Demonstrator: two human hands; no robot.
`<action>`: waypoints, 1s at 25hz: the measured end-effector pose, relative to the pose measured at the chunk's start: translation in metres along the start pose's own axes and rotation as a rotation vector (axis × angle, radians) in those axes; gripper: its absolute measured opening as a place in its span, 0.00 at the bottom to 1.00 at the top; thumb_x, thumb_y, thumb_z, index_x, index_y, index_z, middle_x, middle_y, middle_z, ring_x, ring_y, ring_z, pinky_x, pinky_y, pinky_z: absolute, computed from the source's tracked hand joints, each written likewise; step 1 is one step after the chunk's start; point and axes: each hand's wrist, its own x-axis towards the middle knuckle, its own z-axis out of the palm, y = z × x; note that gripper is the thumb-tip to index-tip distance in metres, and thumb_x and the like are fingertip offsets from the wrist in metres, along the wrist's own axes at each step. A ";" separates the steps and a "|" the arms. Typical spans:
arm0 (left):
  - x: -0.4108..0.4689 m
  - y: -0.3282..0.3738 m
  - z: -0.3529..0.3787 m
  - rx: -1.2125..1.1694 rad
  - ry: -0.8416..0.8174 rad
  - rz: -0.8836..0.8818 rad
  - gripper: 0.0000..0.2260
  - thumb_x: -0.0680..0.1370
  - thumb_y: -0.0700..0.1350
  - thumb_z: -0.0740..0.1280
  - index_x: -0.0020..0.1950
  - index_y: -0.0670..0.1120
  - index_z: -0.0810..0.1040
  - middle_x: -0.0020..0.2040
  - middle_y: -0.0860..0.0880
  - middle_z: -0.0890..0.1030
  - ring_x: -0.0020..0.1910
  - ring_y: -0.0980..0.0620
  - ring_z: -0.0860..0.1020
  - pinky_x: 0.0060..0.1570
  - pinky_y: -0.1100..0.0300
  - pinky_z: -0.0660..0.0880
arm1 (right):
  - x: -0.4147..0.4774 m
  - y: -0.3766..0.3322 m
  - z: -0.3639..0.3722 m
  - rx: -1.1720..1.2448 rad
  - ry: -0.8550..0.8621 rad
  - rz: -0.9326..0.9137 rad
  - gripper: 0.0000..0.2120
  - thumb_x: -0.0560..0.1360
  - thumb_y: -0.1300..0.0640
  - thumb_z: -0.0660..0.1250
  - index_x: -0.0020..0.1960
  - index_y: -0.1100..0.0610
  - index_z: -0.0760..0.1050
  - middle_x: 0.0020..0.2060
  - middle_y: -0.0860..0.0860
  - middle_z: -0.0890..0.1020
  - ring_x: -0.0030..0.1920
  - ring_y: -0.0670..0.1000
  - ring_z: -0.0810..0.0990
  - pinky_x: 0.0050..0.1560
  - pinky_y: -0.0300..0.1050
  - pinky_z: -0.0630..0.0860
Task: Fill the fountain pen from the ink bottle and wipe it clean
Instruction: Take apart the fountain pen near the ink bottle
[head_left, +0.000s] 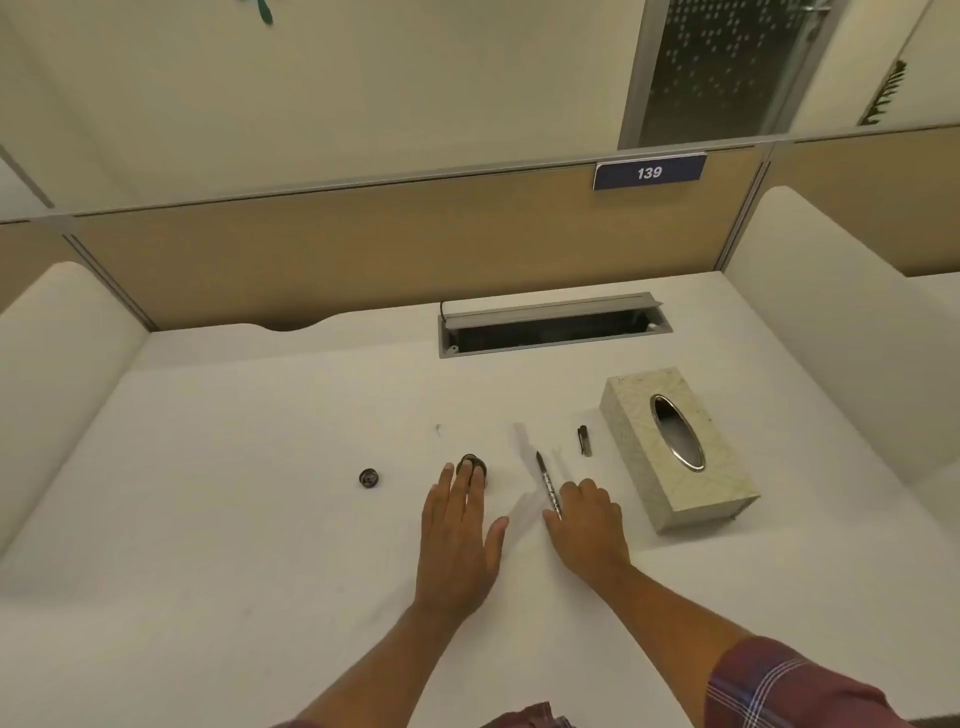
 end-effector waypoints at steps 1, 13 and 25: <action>-0.001 -0.001 -0.001 -0.036 0.011 -0.028 0.30 0.86 0.54 0.61 0.84 0.39 0.64 0.84 0.43 0.69 0.85 0.40 0.63 0.82 0.43 0.63 | 0.001 -0.001 -0.001 0.015 -0.003 0.014 0.15 0.80 0.44 0.64 0.59 0.54 0.76 0.53 0.53 0.79 0.53 0.55 0.78 0.54 0.52 0.75; 0.005 0.007 -0.019 -0.643 0.071 -0.554 0.08 0.86 0.42 0.69 0.50 0.42 0.87 0.39 0.52 0.86 0.39 0.53 0.81 0.47 0.54 0.79 | -0.014 -0.017 -0.020 0.397 0.055 0.085 0.05 0.81 0.56 0.66 0.45 0.52 0.74 0.42 0.48 0.79 0.43 0.51 0.78 0.50 0.50 0.71; 0.016 0.022 -0.037 -1.631 -0.127 -0.908 0.14 0.89 0.42 0.61 0.64 0.37 0.84 0.59 0.37 0.90 0.60 0.40 0.89 0.60 0.48 0.83 | -0.073 -0.049 -0.049 0.541 0.021 -0.159 0.02 0.80 0.50 0.67 0.49 0.44 0.76 0.42 0.37 0.77 0.42 0.42 0.78 0.53 0.40 0.68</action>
